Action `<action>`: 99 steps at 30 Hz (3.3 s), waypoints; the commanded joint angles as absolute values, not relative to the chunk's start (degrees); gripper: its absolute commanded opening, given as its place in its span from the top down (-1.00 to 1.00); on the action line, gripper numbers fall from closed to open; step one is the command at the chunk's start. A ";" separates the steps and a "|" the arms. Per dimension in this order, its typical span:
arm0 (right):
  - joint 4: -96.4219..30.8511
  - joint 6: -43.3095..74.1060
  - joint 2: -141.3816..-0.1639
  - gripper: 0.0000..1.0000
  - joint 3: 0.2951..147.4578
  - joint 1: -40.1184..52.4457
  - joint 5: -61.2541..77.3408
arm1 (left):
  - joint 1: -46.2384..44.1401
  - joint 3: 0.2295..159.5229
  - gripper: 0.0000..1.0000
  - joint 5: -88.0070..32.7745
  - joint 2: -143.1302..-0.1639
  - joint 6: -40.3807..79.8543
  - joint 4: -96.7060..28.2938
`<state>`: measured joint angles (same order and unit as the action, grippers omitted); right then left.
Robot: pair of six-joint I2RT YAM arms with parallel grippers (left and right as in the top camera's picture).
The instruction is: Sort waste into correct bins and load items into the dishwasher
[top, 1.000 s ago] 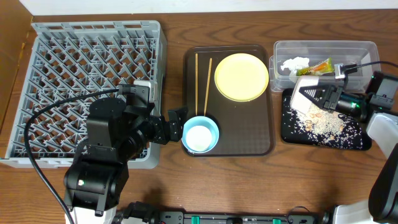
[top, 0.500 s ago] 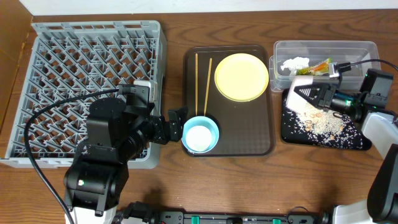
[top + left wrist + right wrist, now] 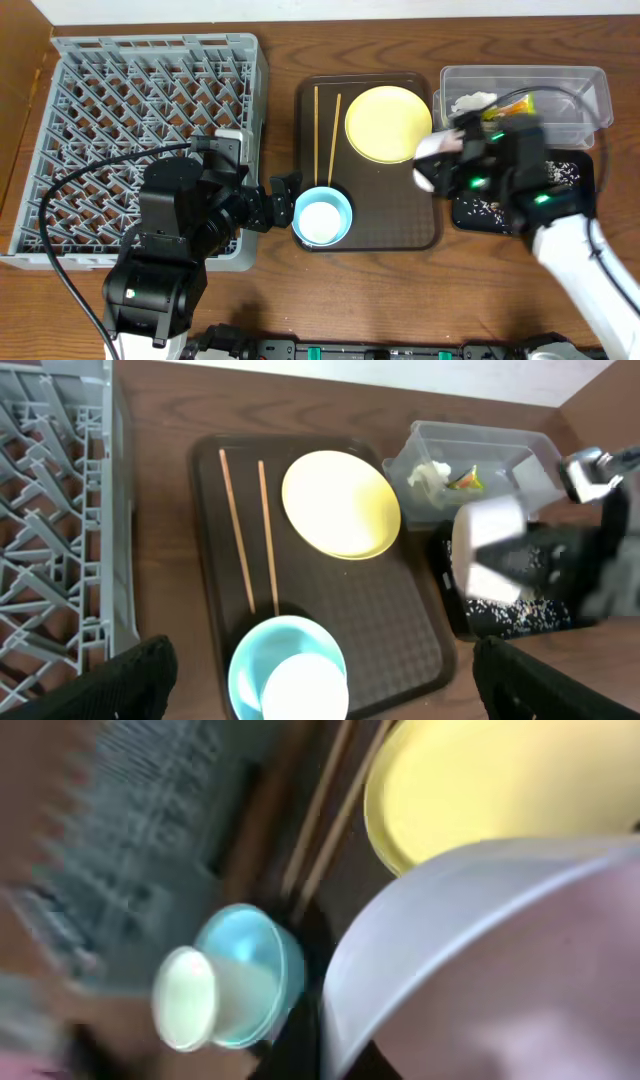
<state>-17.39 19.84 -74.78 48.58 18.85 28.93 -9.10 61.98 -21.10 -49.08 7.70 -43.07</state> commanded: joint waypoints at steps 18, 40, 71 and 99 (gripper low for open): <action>-41.41 5.74 -90.02 -0.18 71.83 37.54 6.48 | -9.02 63.11 -0.91 -22.00 -49.04 7.79 -43.09; -38.54 6.17 -100.22 -0.03 73.10 42.35 21.26 | -9.06 63.11 -0.90 -22.02 -49.01 8.27 -44.62; -35.79 5.13 -92.95 0.98 74.65 25.67 38.41 | 6.76 63.13 -0.89 -47.16 -55.94 27.94 -41.06; -17.98 2.76 -89.25 0.98 74.63 23.16 60.31 | -6.02 63.09 -0.37 -90.11 -75.09 22.31 -23.83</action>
<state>-18.15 2.57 -89.10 74.19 21.28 65.73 -3.95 62.13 -87.57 -76.38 23.22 -24.18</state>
